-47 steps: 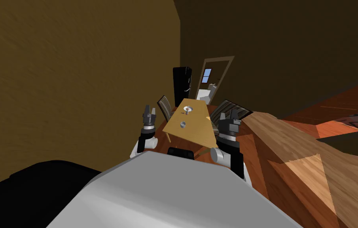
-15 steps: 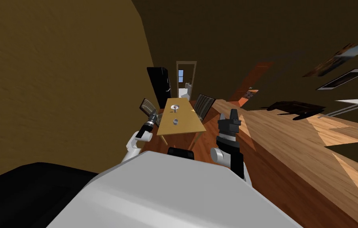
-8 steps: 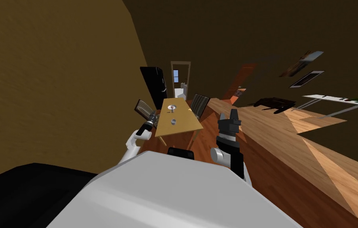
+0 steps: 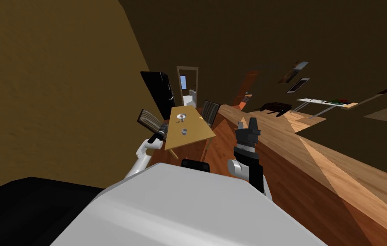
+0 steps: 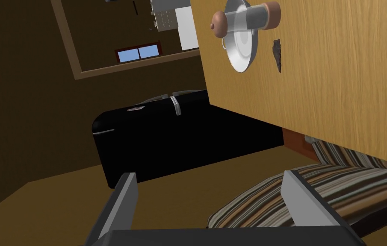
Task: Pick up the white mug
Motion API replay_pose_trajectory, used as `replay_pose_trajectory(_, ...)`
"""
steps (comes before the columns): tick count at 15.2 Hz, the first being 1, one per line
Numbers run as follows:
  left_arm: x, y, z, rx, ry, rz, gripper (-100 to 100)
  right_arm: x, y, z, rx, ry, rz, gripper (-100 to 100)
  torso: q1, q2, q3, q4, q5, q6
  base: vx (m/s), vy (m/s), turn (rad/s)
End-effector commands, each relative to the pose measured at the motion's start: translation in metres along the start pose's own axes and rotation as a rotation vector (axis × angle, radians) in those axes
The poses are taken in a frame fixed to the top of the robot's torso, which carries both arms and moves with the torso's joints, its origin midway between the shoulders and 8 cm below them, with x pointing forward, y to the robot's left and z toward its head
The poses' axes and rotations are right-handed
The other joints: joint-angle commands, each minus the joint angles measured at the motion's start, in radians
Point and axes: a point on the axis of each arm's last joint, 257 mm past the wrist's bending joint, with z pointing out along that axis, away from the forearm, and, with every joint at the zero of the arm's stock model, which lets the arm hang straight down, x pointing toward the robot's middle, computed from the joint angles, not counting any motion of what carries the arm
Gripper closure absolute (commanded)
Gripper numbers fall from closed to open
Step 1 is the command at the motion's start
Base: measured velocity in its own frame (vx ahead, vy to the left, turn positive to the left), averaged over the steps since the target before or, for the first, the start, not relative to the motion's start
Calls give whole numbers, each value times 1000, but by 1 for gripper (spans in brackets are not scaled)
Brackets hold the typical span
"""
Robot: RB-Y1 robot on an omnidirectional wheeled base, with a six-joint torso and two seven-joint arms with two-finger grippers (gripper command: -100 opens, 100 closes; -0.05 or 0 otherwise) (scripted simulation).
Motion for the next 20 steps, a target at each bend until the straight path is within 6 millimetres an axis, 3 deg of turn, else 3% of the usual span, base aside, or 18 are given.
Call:
replay_pose_trajectory(1, -11, 13, 4, -53, -19, -11, -100, 0, 0, 0, 0, 0, 0, 0, 0, 0, 0, 0, 0, 0, -17, 20, -293)
replay_pose_trajectory(3, -11, 20, 3, -78, -22, -11, -100, 0, 0, 0, 0, 0, 0, 0, 0, 0, 0, 0, 0, -1, -10, 16, -67)
replay_pose_trajectory(4, -24, 31, 8, -116, -45, -27, -100, 0, 0, 0, 0, 0, 0, 0, 0, 0, 0, 0, 0, -1, -7, 6, -242)
replay_pose_trajectory(6, -26, 41, 7, -154, -51, -28, -100, 0, 0, 0, 0, 0, 0, 0, -1, 0, 0, 0, 0, 0, -9, 13, -221)
replay_pose_trajectory(7, -38, 53, 10, -191, -76, -45, -100, 0, 0, 0, 0, 0, 0, 0, 0, -1, 0, 0, 0, -1, -7, 9, -242)
replay_pose_trajectory(10, -40, 63, 8, -232, -82, -45, -100, 0, 0, 0, 0, 0, 0, 0, 0, -1, 0, 0, 0, -1, -5, 11, -133)
replay_pose_trajectory(11, -53, 78, 10, -282, -111, -64, -100, 0, 0, 0, 0, 0, 0, 0, -1, -1, 0, 0, 0, -1, -1, 0, -256)
replay_pose_trajectory(13, -54, 85, 8, -309, -115, -65, -100, 0, 0, 0, 0, 0, 0, 0, -1, -1, -1, 0, 0, 0, -1, 7, -217)
replay_pose_trajectory(14, -67, 99, 9, -354, -144, -85, -100, 0, 0, 0, 0, 0, 0, 0, -1, -1, -1, 0, 0, -1, 3, 4, -278)
replay_pose_trajectory(16, -68, 106, 5, -386, -149, -87, -100, 0, 0, 0, 0, 0, 0, 0, -1, -2, -1, 0, 0, 0, 3, 8, -181)
replay_pose_trajectory(17, -81, 120, 5, -429, -178, -108, -100, 0, 0, 0, 0, 0, 0, 0, -1, -1, -1, 0, 0, -1, 5, 1, -270)
replay_pose_trajectory(19, -81, 128, 1, -463, -185, -110, -100, 0, 0, 0, 0, 0, 0, 0, -1, -2, -1, 0, 0, 0, 7, 6, -180)
replay_pose_trajectory(20, -92, 138, -1, -504, -213, -132, -100, 0, 0, 0, 0, 0, 0, 0, -1, -2, -1, 0, 0, -1, 11, -2, -259)
